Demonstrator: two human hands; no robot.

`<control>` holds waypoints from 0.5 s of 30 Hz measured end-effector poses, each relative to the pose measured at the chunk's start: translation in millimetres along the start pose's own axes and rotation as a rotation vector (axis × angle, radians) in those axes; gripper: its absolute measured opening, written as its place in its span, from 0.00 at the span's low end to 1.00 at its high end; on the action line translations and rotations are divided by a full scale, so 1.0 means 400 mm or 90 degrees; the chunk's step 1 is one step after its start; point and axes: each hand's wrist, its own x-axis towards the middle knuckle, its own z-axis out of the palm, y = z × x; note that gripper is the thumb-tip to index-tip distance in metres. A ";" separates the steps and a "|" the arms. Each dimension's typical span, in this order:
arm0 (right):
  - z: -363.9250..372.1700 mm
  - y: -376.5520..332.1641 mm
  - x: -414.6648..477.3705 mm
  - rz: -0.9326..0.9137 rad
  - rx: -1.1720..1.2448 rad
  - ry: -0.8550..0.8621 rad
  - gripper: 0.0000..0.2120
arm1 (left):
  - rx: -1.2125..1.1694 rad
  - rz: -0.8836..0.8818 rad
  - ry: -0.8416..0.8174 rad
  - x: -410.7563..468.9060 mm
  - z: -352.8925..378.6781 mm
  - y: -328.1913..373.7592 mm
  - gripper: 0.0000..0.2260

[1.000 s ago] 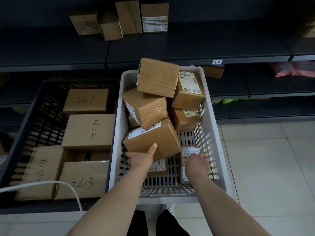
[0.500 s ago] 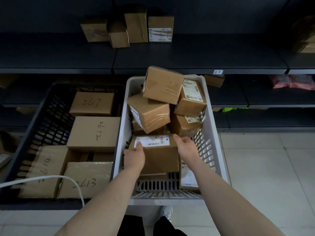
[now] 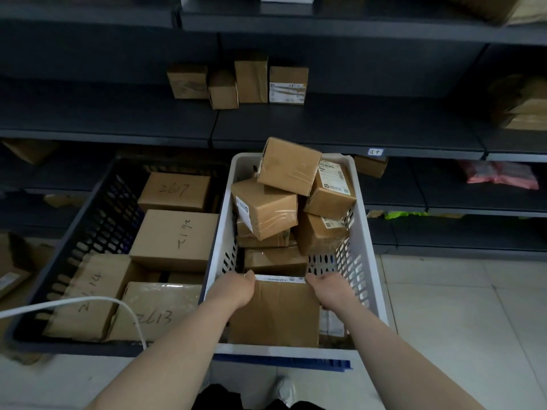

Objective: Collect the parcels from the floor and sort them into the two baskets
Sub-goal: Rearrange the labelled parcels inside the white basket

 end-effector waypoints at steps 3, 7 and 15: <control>0.020 0.011 -0.002 -0.008 0.018 0.015 0.22 | -0.006 0.005 0.010 0.005 0.017 -0.012 0.27; 0.040 0.017 -0.010 -0.007 0.070 0.013 0.22 | -0.118 -0.019 -0.004 0.001 0.038 -0.025 0.25; 0.062 0.053 -0.015 -0.052 0.058 0.020 0.21 | -0.292 -0.008 -0.006 -0.008 0.060 -0.062 0.24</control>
